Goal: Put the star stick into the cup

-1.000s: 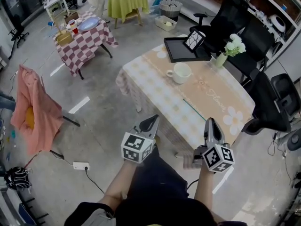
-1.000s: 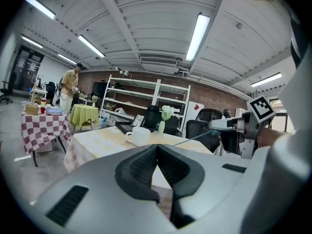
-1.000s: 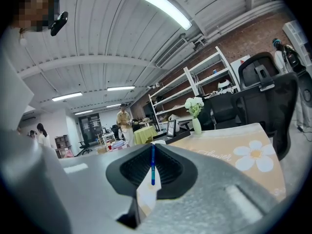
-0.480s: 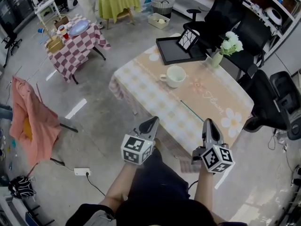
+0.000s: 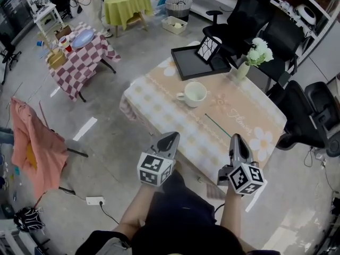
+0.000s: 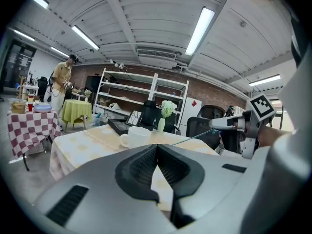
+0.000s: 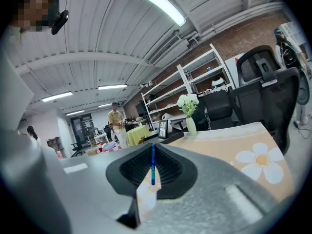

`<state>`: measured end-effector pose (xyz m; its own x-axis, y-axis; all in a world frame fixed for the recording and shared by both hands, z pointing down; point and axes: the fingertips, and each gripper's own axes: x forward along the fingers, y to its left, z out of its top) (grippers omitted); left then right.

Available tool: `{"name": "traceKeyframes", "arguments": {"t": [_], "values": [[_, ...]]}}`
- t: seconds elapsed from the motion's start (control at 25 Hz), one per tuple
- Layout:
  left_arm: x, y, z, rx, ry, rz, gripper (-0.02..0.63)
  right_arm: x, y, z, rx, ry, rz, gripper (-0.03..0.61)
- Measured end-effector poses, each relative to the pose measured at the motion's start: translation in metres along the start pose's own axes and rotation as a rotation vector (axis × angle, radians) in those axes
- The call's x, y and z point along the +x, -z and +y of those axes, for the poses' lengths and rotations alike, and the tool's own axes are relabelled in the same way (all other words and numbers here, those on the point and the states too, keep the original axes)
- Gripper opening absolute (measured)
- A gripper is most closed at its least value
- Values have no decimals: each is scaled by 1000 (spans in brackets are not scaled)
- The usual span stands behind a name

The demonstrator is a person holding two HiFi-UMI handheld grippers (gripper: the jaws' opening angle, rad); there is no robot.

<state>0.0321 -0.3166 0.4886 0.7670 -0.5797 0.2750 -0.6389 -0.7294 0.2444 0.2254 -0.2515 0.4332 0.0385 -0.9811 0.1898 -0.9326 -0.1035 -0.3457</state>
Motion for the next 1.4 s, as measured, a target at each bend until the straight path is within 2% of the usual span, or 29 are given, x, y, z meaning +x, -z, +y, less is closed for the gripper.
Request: {"name": "traceKeyframes", "arguments": {"t": [0.4, 0.68, 1.04, 1.4], "values": [[40, -16, 12, 3, 17, 3, 11, 28, -17, -24, 5, 41, -20, 17], [64, -30, 18, 6, 18, -1, 11, 50, -33, -34, -1, 39, -28, 17], [82, -49, 26, 5, -6, -5, 11, 74, -57, -35, 3, 10, -37, 17], [81, -62, 32, -1, -37, 6, 11, 90, -72, -18, 12, -48, -24, 17]]}}
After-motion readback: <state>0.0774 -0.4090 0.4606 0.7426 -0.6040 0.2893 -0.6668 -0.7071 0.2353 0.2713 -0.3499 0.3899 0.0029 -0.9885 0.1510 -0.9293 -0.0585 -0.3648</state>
